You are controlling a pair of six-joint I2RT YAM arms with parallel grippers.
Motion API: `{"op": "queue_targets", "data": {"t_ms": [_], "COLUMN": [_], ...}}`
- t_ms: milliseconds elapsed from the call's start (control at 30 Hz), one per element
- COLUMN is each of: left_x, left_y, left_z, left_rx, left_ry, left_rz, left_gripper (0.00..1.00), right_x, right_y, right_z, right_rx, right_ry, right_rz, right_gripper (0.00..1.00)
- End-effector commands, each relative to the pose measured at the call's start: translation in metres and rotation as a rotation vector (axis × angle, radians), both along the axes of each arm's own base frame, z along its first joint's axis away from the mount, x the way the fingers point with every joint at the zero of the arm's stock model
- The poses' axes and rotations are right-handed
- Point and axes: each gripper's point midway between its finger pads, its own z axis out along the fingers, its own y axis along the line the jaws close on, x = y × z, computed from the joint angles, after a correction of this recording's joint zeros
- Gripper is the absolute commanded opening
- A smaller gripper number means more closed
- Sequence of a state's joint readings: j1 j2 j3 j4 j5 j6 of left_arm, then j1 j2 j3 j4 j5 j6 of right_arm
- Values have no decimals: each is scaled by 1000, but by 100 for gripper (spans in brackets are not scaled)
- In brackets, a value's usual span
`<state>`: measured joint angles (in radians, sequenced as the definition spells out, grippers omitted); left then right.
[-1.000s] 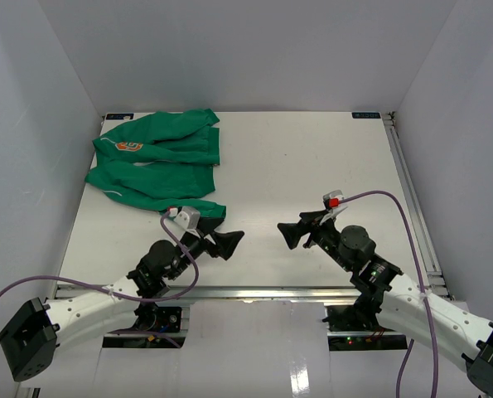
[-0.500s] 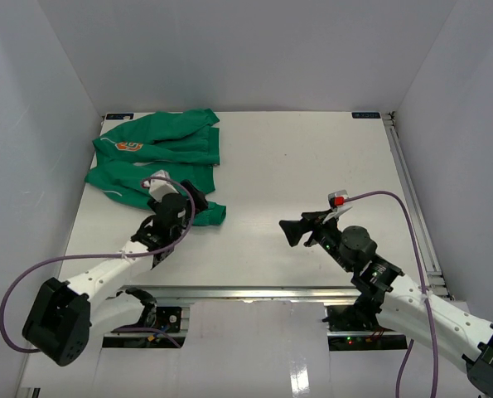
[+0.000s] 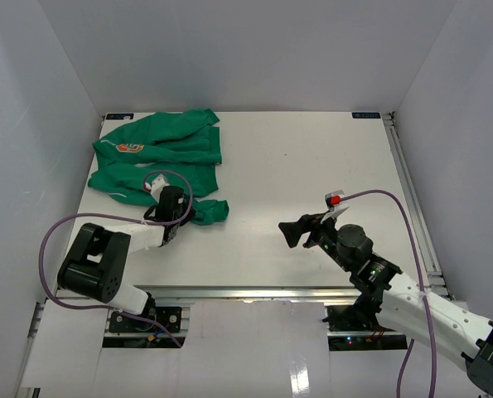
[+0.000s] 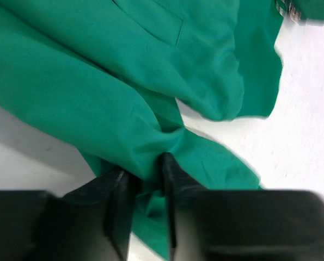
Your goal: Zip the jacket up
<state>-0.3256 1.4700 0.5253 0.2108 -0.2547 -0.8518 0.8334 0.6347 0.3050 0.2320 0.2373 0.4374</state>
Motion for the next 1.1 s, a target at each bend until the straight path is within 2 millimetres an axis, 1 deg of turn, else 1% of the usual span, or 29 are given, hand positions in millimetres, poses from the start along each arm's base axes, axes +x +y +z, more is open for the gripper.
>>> {"op": "queue_targets", "data": {"t_ms": [0, 67, 133, 200, 267, 300, 333, 367, 400, 433, 467, 533, 567, 667, 733, 767, 800, 833, 900, 967, 1067], "left_x": [-9, -29, -46, -69, -84, -95, -104, -113, -120, -127, -131, -136, -139, -146, -151, -151, -152, -154, -154, -155, -154], "left_y": [-45, -49, -57, -60, -75, -83, -90, -95, -100, -105, -107, -107, -105, -101, -102, -102, -100, -98, -95, -94, -91], "left_z": [10, 6, 25, 26, 44, 41, 40, 41, 41, 40, 39, 35, 31, 29, 33, 38, 37, 33, 31, 31, 29], "left_rx": [-168, -185, -195, -186, -199, -220, -247, -275, -299, -317, -324, -319, -312, -315, -323, -329, -324, -313, -298, -295, -302], "left_ry": [-47, -55, -131, -162, -235, -229, -231, -234, -237, -239, -235, -229, -223, -228, -250, -269, -272, -266, -265, -265, -258], "left_rz": [-186, -196, -215, -251, -351, -394, -425, -454, -483, -510, -522, -539, -540, -544, -557, -559, -560, -560, -558, -558, -529], "left_gripper": [0, 0, 0, 0, 0, 0, 0, 0, 0, 0, 0, 0, 0, 0, 0, 0, 1, 2, 3, 0, 0], "right_x": [10, 14, 17, 19, 27, 32, 41, 51, 60, 68, 79, 98, 109, 137, 149, 155, 162, 169, 184, 197, 223], "right_y": [-5, -7, -2, 6, 20, 26, 38, 51, 61, 70, 82, 108, 121, 144, 158, 165, 171, 176, 183, 186, 180], "right_z": [28, 28, 31, 41, 43, 60, 63, 60, 69, 83, 81, 54, 48, 31, 22, 19, 10, -3, -15, -25, -45], "right_rx": [31, -1, -13, -16, -34, -16, -38, -71, -79, -73, -98, -176, -202, -255, -279, -287, -301, -320, -338, -353, -396], "right_ry": [-48, -56, -52, -56, -35, -50, -43, -31, -39, -58, -55, -20, -19, -11, -14, -15, -8, 4, 12, 20, 29], "right_rz": [-64, -74, -67, -45, -25, -21, -9, 5, 14, 18, 26, 65, 85, 99, 130, 134, 136, 135, 110, 84, -19], "right_gripper": [91, 91, 91, 91, 92, 92, 93, 93, 93, 93, 93, 93, 93, 93, 93, 93, 93, 93, 92, 92, 91]}}
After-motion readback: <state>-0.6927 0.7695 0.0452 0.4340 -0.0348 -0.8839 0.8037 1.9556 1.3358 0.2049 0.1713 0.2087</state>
